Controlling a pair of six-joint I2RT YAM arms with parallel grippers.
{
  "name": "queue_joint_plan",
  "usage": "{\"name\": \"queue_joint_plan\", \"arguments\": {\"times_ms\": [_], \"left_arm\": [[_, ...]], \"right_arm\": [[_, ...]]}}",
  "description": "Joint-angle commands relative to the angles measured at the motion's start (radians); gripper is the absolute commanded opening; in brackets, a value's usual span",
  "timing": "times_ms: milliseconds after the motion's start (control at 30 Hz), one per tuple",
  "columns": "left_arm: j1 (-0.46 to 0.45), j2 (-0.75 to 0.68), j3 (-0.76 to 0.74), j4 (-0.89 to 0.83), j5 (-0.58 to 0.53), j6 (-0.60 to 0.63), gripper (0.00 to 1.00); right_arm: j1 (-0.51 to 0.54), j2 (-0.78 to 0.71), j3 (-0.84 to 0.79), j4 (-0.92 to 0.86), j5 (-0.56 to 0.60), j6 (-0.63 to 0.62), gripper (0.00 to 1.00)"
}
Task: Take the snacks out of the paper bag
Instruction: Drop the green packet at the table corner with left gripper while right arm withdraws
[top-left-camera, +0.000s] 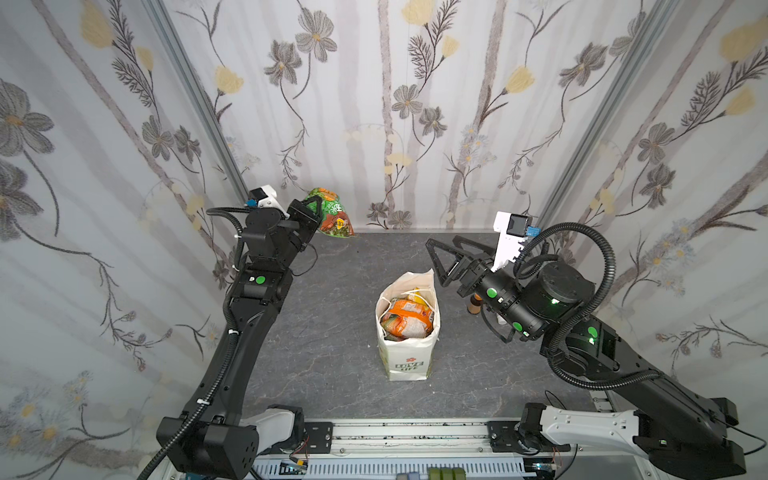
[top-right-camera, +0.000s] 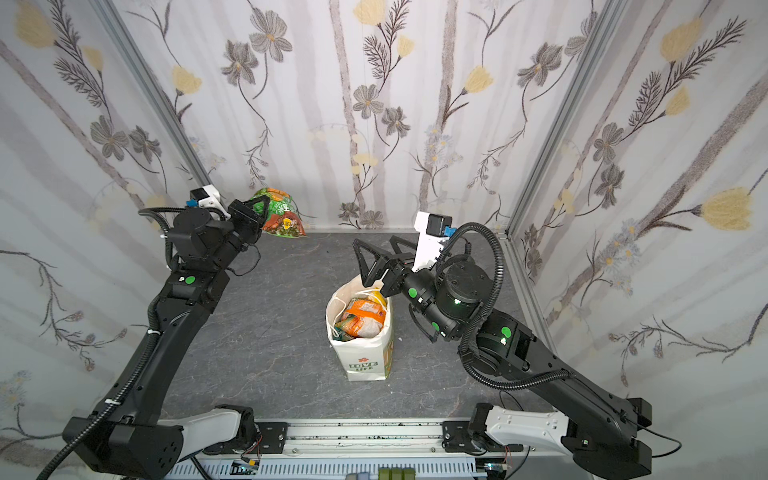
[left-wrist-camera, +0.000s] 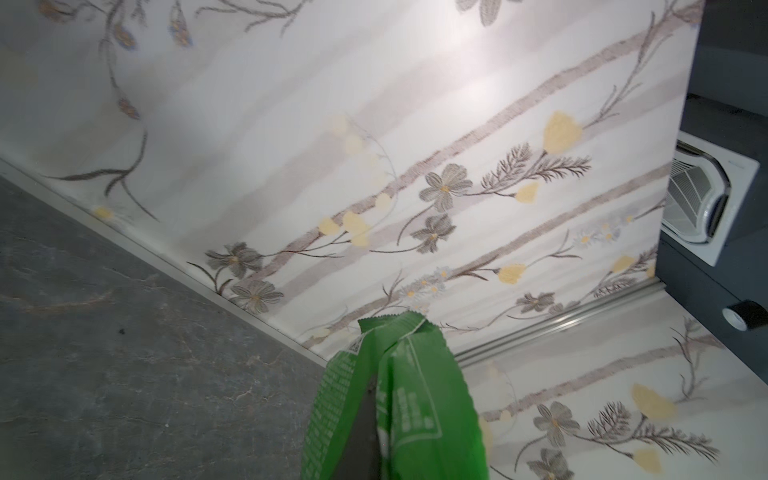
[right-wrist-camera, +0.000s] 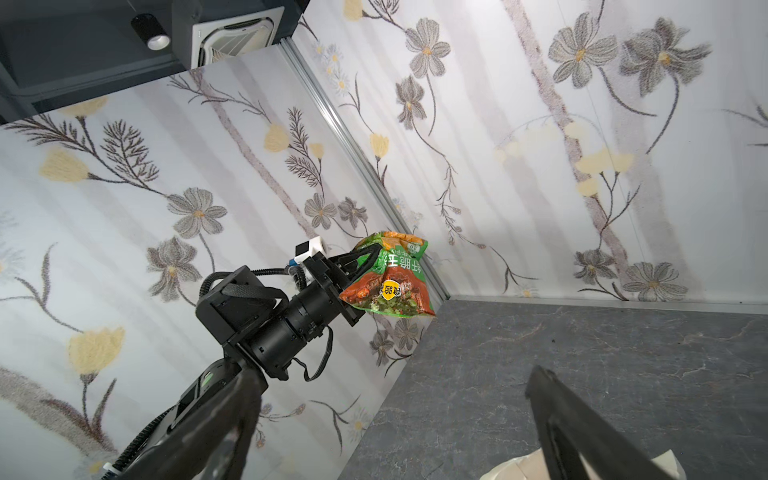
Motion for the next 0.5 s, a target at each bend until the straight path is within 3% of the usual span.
{"name": "queue_joint_plan", "arguments": {"times_ms": [0, 233, 467], "left_arm": [[0.060, 0.030, -0.056, 0.150, -0.067, -0.025, 0.00], [0.179, 0.171, -0.157, 0.277, -0.116, -0.034, 0.00], [0.209, 0.375, -0.156, 0.416, -0.134, -0.086, 0.00]], "right_arm": [[-0.003, -0.006, -0.016, 0.049, 0.044, 0.023, 0.99], [-0.011, 0.023, 0.013, 0.024, 0.038, 0.028, 0.99], [-0.017, 0.074, 0.038, 0.027, -0.004, 0.062, 0.99]]}}
